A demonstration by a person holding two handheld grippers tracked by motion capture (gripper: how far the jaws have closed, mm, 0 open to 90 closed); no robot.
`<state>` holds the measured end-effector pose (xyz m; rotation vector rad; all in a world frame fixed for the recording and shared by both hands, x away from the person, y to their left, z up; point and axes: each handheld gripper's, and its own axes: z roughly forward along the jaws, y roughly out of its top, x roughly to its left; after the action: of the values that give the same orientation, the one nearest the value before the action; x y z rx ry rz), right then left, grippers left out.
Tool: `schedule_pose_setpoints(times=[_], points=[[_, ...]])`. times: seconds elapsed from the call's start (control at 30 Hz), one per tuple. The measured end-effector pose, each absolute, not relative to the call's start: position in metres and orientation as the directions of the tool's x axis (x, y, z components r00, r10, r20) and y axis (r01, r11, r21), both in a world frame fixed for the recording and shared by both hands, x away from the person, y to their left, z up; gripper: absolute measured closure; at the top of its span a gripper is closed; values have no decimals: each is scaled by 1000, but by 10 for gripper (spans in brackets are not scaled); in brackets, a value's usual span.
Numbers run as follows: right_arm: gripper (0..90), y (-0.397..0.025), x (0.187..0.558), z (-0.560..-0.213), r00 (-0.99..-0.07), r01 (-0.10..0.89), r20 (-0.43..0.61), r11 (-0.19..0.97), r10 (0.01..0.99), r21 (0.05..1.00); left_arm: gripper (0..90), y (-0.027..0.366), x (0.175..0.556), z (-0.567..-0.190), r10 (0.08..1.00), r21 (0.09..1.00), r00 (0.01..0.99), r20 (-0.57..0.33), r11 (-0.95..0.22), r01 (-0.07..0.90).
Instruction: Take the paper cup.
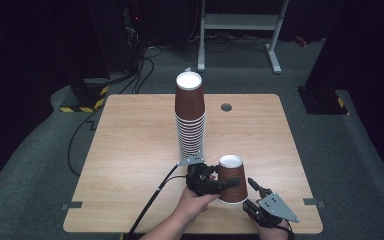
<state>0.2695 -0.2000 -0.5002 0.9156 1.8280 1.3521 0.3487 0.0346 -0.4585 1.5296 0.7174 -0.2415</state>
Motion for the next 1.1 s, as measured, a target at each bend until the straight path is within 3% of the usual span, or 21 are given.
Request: schedule_pose_setpoints(times=[0.47,1.1], points=[[702,-203,267,-500,-521,114,-110,197,847,974,184,34,352,-460,310,819,769,-559,62,571],[783,-204,262,-497,-499,78,-128,192,857,978,180,35,352,-453,310,827,775,-551,82,556]])
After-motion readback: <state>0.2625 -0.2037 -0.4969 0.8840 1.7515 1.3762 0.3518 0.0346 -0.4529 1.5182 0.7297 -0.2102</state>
